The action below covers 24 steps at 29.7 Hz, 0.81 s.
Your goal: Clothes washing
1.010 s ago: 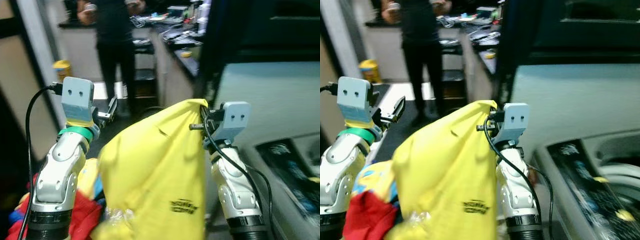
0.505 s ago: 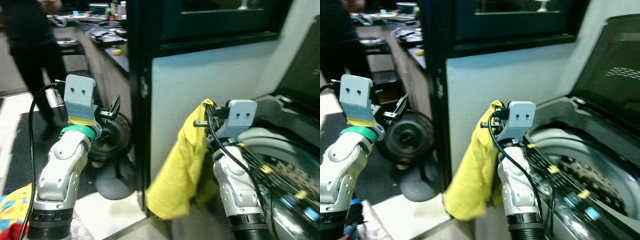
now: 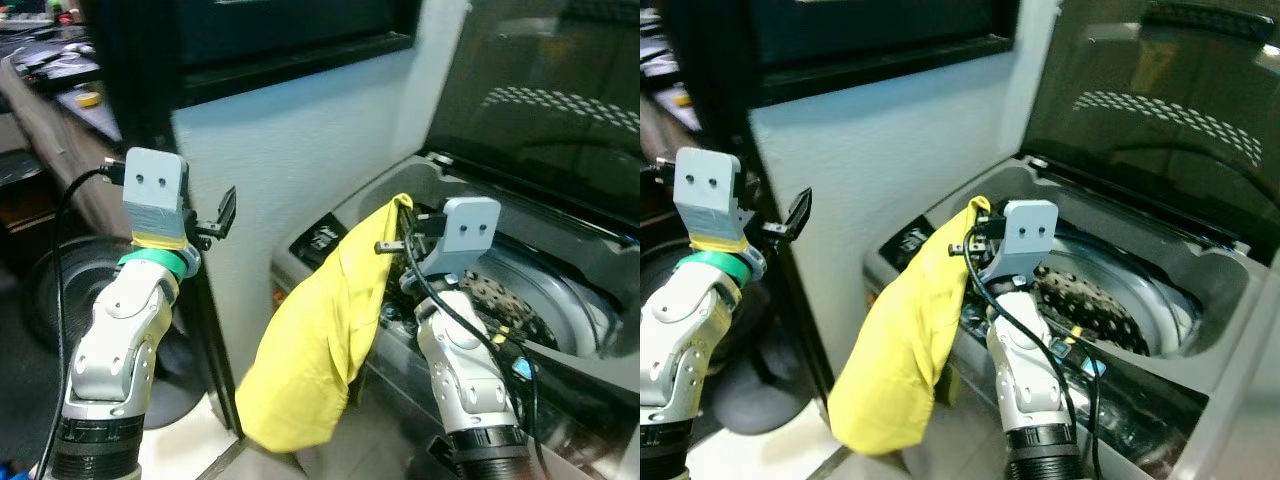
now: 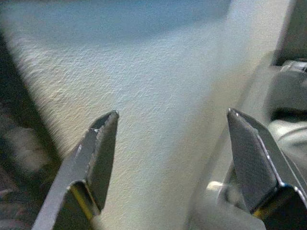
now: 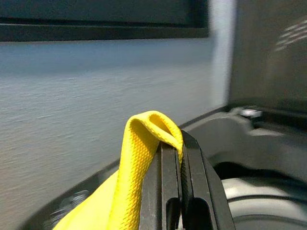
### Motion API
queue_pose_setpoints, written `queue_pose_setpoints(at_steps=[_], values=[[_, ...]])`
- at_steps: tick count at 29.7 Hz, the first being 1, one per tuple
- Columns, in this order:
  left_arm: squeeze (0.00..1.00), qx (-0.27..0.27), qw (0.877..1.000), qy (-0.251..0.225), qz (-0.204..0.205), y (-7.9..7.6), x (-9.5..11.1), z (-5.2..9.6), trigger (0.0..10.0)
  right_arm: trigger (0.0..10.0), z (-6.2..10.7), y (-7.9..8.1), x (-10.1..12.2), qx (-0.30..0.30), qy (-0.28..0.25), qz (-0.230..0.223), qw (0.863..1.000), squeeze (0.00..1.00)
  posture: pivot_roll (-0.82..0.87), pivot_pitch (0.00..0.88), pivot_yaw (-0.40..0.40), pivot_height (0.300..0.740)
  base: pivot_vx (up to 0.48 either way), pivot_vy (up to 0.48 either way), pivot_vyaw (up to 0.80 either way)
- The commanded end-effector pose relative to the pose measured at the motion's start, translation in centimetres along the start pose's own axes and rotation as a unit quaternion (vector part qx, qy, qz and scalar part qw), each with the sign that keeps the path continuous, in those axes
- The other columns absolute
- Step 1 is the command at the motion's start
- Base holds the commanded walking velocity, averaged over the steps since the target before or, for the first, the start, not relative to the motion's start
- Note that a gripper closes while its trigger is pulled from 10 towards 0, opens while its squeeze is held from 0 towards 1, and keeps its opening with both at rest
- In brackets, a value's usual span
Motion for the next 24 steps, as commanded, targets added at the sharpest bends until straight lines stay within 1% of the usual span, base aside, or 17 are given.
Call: queue_pose_setpoints(at_steps=[1, 17, 24], values=[[0.0, 0.001, 1.0, 0.005, 0.0, 0.2, -0.19, 0.1, 10.0, 10.0, -0.2, 0.24, 0.76, 0.001, -0.015, -0.005, 1.0, 0.0, 0.04, 0.045, 0.051, 0.74, 0.0, 0.0, -0.8], [0.0, -0.002, 1.0, 0.0, 0.008, 0.04, -0.07, 0.13, 10.0, 10.0, -0.25, 0.32, 0.56, 0.004, -0.012, -0.006, 1.0, 0.0, 0.04, 0.046, 0.049, 0.74, 0.0, 0.0, -0.8], [0.0, -0.003, 1.0, 0.002, 0.006, 0.02, -0.12, 0.13, 10.0, 10.0, -0.28, 0.38, 0.49, 0.005, -0.012, -0.006, 1.0, 0.0, 0.04, 0.043, 0.049, 0.74, 0.0, 0.0, -0.8]])
Point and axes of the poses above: a point about 5 cm out from each wrist's last joint towards the gripper, its own z axis pointing back from the gripper into the wrist, its own x axis along the axis of the wrist's last joint, y = z × x, the point moved 6 cm from there along -z, pointing out of the wrist towards the gripper, and after that the axes turned 8 degrees about -z, right-handed, at the moved point
